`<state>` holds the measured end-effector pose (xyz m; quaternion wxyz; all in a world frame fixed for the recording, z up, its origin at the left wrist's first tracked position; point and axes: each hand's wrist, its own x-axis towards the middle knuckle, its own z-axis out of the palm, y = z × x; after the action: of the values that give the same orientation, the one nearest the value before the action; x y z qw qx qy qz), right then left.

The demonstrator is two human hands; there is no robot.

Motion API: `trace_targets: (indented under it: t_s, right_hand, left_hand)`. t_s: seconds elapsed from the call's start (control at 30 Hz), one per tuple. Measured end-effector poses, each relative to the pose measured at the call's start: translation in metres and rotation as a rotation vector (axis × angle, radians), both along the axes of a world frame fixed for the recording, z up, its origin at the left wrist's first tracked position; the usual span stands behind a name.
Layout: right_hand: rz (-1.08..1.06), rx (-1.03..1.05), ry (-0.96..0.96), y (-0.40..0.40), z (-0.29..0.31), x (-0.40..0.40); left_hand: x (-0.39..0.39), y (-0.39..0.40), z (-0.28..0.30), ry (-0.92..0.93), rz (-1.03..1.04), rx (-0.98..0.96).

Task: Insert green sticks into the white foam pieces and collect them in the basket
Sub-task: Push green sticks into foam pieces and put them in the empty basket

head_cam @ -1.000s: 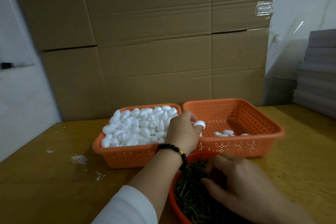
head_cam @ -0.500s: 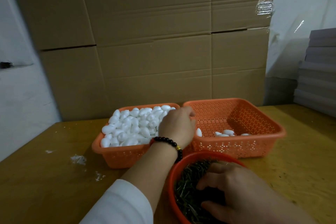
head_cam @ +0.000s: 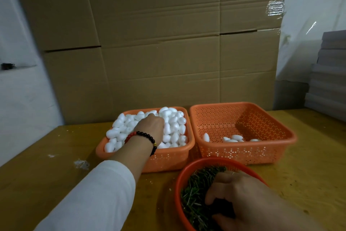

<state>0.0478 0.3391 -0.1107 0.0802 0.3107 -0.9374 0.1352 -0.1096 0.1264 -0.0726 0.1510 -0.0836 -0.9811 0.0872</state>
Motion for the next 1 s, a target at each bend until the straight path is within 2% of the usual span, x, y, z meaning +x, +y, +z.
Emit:
trace_targets:
  t_s: [0.07, 0.13, 0.3, 0.53, 0.77, 1.0]
  right_hand:
    - [0.000, -0.004, 0.000, 0.000, 0.000, 0.000]
    - [0.009, 0.002, 0.000, -0.001, -0.001, 0.000]
    - [0.015, -0.009, 0.019, -0.001, -0.002, 0.001]
    - [0.004, -0.059, 0.010, 0.000, -0.002, 0.001]
    - [0.005, -0.076, 0.028, 0.003, -0.004, 0.000]
    - [-0.001, -0.272, 0.015, 0.005, 0.001, 0.001]
  left_hand:
    - [-0.002, 0.000, 0.000, 0.029, -0.015, 0.026]
    - [-0.004, -0.002, 0.000, 0.025, -0.043, 0.155]
    - [0.006, -0.005, -0.001, -0.031, -0.105, 0.802]
    - [0.053, 0.017, -0.010, -0.041, -0.287, 1.458]
    - [0.082, 0.044, -0.017, -0.439, -0.447, 1.968]
    - [0.089, 0.048, -0.014, -0.794, -0.486, 2.146]
